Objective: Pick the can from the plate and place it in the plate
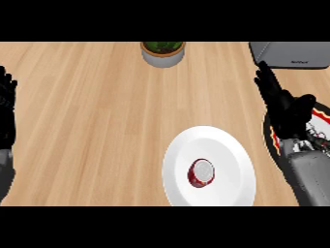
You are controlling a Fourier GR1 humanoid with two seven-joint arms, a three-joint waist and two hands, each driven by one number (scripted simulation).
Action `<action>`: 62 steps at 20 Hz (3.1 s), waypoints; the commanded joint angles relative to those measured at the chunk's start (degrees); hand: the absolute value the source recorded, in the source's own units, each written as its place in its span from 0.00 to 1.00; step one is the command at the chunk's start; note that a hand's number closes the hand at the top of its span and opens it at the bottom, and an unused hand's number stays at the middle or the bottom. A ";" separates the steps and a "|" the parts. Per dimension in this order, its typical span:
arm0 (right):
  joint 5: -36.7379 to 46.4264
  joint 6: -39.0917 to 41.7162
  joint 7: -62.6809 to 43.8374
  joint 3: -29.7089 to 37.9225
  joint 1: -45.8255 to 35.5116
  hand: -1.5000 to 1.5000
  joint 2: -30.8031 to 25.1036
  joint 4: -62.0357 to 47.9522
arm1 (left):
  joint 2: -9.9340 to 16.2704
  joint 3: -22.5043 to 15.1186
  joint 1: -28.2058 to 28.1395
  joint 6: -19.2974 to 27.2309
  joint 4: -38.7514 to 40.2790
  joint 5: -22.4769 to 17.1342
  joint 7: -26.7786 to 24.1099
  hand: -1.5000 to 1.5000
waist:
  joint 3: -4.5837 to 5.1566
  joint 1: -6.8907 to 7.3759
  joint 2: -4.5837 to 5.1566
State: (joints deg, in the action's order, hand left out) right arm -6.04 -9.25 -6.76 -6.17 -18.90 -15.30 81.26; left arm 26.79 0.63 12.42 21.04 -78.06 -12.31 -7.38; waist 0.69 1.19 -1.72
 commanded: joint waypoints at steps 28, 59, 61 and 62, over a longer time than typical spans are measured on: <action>11.93 22.54 0.46 -4.41 8.12 0.00 -22.21 21.05 | -13.62 -14.79 -11.96 -9.20 -4.25 -2.95 19.06 0.50 | -0.60 -1.28 1.44; 44.25 26.99 -20.27 -23.59 12.94 0.00 1.56 24.42 | -18.09 -7.79 -12.46 -16.32 1.69 2.23 15.03 0.50 | -0.69 -1.19 1.71; 45.54 30.05 -26.22 -23.94 11.83 0.00 2.03 28.49 | -16.78 -7.55 -13.16 -16.20 -4.01 1.79 19.11 0.50 | -0.68 -1.17 1.67; 46.57 29.54 -26.77 -23.77 9.28 0.00 4.23 24.53 | -18.92 -10.20 -15.48 -14.01 -5.57 3.56 19.95 0.50 | -0.69 -1.01 1.68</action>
State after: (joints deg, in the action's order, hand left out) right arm 37.27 19.28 -31.46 -29.90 -7.97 -13.22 107.45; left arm 9.18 -8.49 -1.42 6.15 -81.58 -10.00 10.63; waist -0.08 0.10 -0.11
